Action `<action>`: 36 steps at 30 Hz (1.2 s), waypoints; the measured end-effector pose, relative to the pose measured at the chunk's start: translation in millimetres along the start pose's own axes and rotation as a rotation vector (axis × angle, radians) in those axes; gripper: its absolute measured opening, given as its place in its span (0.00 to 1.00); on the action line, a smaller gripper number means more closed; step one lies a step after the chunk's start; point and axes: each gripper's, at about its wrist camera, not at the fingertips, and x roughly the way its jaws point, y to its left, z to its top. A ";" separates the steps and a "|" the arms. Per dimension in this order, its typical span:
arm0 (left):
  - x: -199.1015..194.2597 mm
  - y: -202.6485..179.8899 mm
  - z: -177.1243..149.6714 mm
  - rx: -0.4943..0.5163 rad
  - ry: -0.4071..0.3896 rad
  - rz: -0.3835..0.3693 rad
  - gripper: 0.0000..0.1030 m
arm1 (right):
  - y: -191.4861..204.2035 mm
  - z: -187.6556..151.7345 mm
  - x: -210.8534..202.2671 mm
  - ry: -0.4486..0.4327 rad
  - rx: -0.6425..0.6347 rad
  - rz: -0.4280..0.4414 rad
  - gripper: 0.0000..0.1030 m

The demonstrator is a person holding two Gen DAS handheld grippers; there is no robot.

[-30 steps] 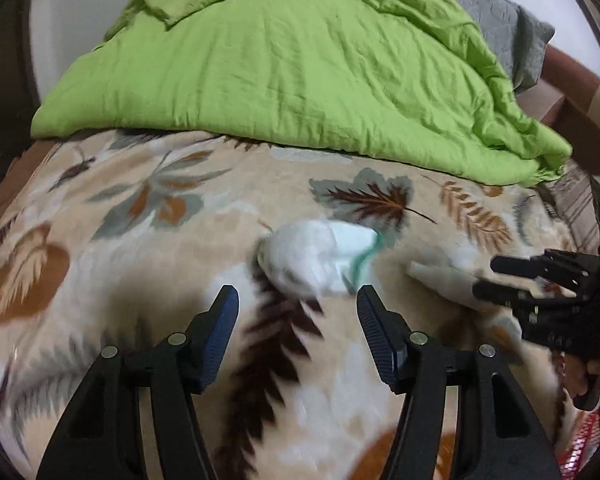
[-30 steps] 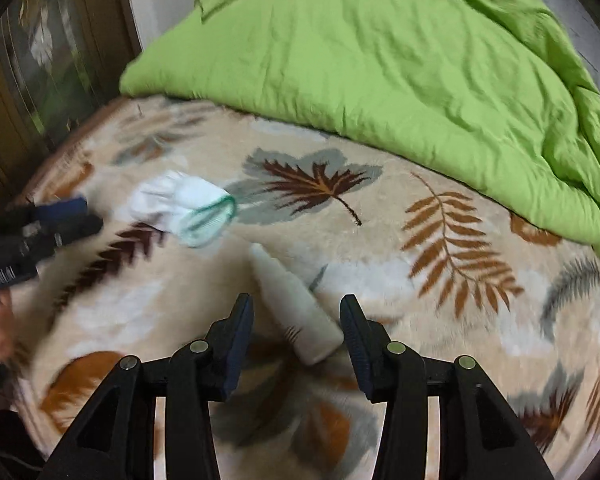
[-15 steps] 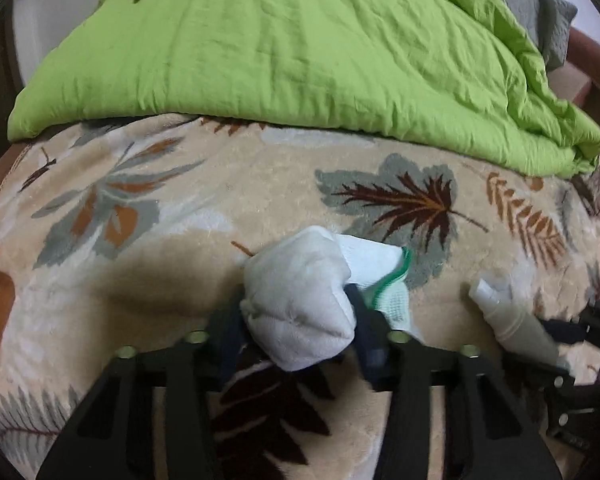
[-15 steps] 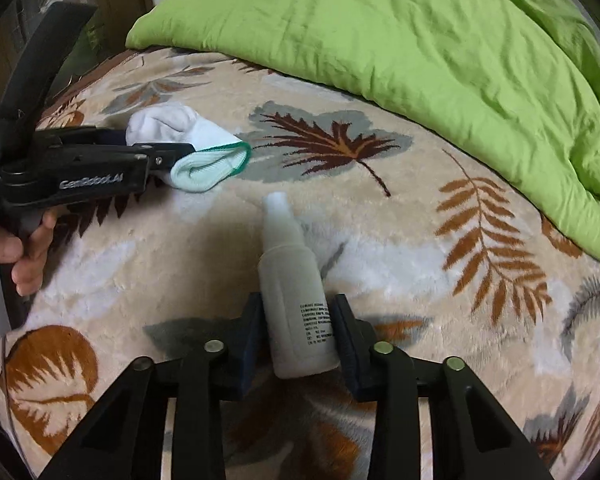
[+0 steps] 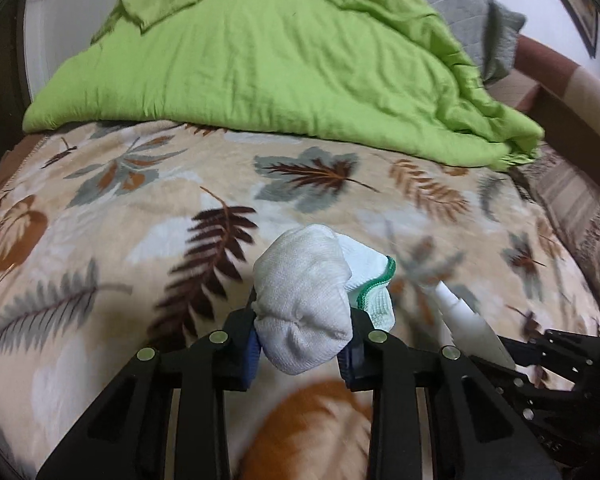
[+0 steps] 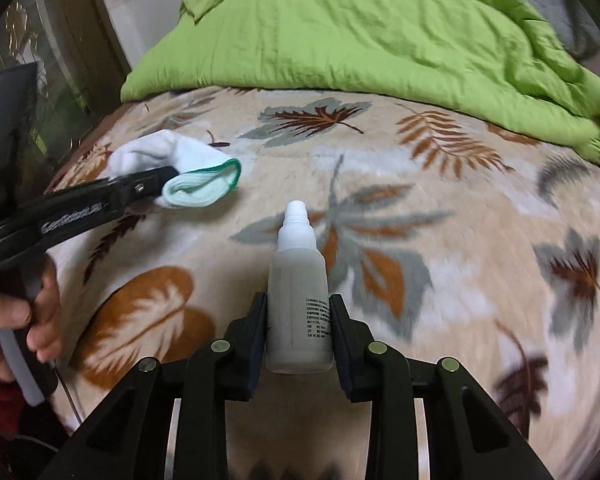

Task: Collect trash
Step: 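Lift the sock and spray bottle and hold them above the bed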

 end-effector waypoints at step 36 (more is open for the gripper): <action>-106.6 -45.8 -116.6 0.052 -0.129 0.089 0.29 | 21.0 -81.1 -88.5 -0.148 0.124 -0.095 0.32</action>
